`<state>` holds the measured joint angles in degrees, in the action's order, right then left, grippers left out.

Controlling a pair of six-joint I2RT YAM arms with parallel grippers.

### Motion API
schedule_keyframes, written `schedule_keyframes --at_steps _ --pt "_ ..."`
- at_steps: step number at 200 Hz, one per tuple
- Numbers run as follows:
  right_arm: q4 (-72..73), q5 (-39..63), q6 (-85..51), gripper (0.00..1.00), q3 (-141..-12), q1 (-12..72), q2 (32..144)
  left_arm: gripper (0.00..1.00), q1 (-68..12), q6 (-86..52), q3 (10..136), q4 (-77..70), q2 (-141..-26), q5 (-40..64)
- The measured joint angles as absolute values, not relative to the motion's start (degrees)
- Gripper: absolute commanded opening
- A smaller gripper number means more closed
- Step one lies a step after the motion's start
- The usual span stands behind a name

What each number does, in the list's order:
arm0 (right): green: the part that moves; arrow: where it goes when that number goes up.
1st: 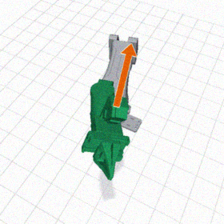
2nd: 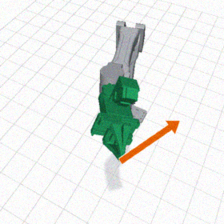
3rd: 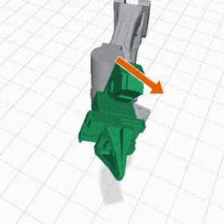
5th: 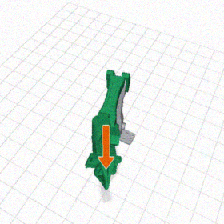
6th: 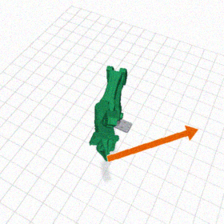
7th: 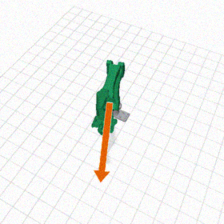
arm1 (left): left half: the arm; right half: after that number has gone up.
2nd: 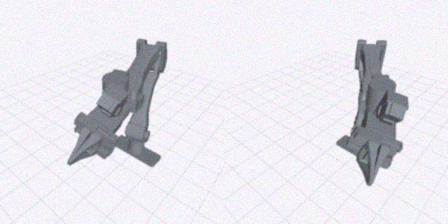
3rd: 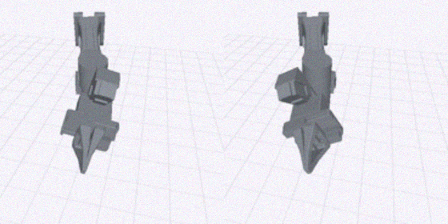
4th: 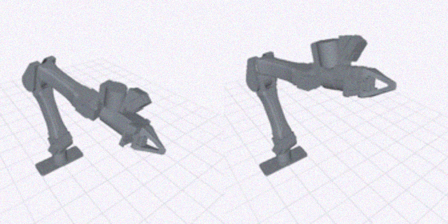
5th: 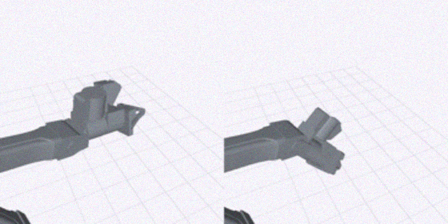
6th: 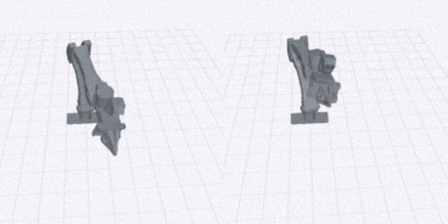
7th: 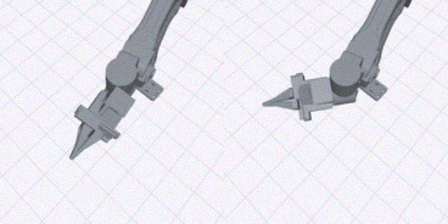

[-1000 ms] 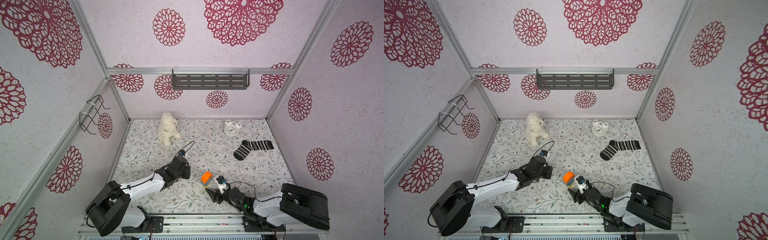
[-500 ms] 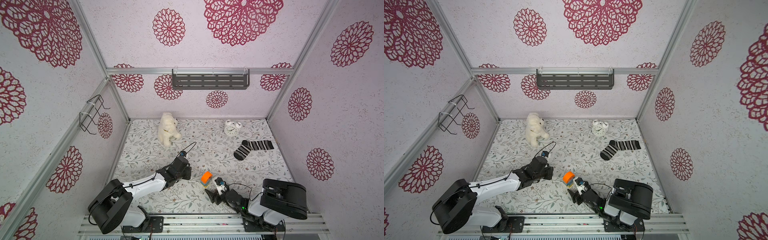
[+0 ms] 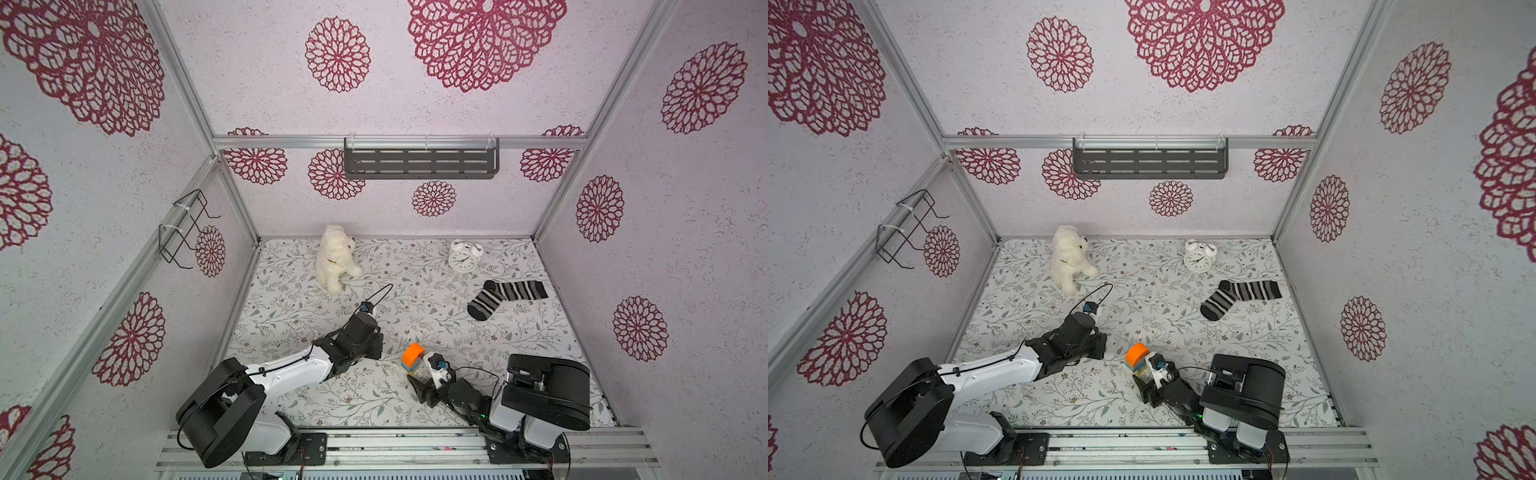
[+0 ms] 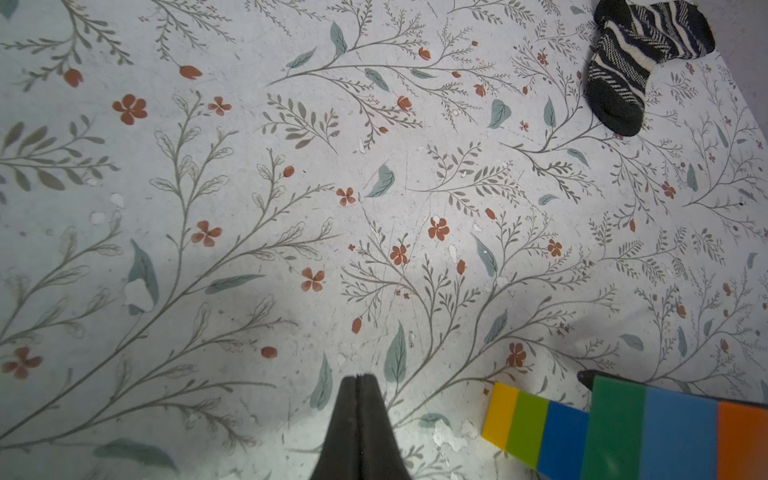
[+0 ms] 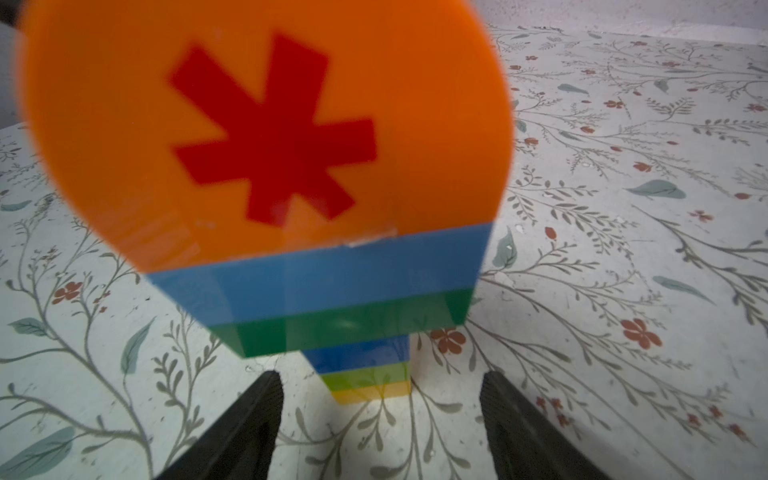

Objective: Assemble an ice cream with lego
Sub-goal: Pick up the lego brick from the center of the board.

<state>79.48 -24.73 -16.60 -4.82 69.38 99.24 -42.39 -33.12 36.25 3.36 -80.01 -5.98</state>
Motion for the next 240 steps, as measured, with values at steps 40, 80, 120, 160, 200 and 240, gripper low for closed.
schedule_keyframes --at_steps 40,80,120,160,200,240 --pt "82.7 -25.2 -16.6 0.78 -5.7 69.4 103.3 0.0 -42.4 -33.1 36.2 3.4 -80.3 -6.1" --pt "86.5 -25.6 -16.6 0.78 -5.6 69.3 105.5 0.0 -42.4 -33.1 36.2 3.4 -80.3 -6.2" --pt "90.3 -25.5 -16.1 0.77 -5.6 68.4 107.6 0.0 -42.4 -33.1 36.2 3.4 -80.3 -6.3" --pt "92.1 -25.5 -16.1 0.75 -5.6 67.9 110.0 0.0 -42.4 -33.1 36.2 3.5 -80.3 -6.4" --pt "92.7 -25.2 -15.7 0.74 -5.5 67.0 112.2 0.0 -42.4 -33.1 36.2 3.7 -80.3 -6.6" --pt "94.1 -24.2 -14.5 0.74 -5.5 66.4 113.3 0.0 -42.4 -33.1 36.2 3.7 -80.3 -6.6"
